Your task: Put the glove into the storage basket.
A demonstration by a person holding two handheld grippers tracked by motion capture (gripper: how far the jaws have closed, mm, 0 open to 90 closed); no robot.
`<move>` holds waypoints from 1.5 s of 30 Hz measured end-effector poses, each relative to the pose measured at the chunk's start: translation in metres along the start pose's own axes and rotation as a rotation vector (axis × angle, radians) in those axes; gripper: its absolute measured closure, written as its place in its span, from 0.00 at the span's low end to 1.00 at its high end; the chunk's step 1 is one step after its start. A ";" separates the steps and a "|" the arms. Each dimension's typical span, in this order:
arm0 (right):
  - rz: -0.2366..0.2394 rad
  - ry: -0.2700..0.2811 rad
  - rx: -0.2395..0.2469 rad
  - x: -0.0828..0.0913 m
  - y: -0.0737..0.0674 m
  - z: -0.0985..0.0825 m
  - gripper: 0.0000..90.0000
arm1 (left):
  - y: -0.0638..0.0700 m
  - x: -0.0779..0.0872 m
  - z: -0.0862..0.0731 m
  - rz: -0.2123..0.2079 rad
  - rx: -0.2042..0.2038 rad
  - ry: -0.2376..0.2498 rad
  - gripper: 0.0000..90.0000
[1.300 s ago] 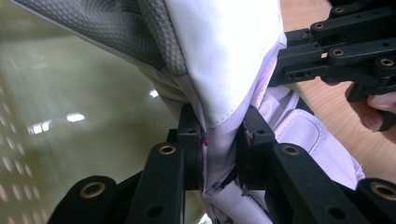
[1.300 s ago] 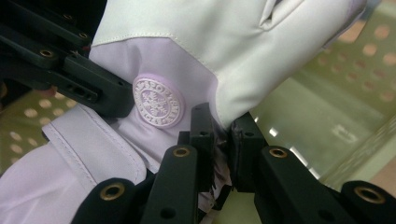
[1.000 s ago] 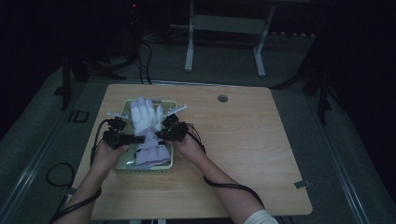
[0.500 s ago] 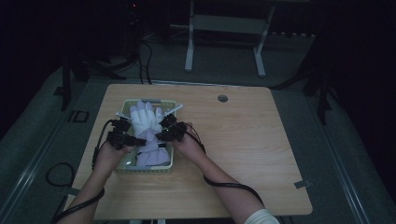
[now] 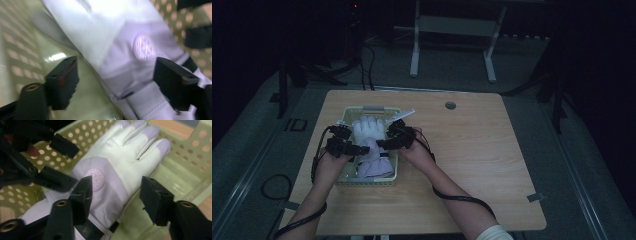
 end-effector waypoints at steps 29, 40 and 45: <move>0.049 0.047 0.079 0.052 0.009 -0.033 0.16 | 0.084 0.022 -0.012 -0.264 -0.097 0.150 0.01; 0.004 0.037 0.068 0.085 0.025 -0.072 0.16 | 0.141 0.015 -0.025 -0.418 -0.235 0.135 0.01; -0.015 0.040 0.048 0.097 0.033 -0.089 0.16 | 0.166 0.011 -0.031 -0.478 -0.297 0.130 0.01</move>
Point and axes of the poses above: each handheld gripper's, and its own axes: x roughly backward along the jaws, z roughly out of its top, y roughly to its right, the point moved 8 cm from there along -x, roughly forward along the jaws, and after that the axes turned 14 degrees about x, right-handed, at the moved point
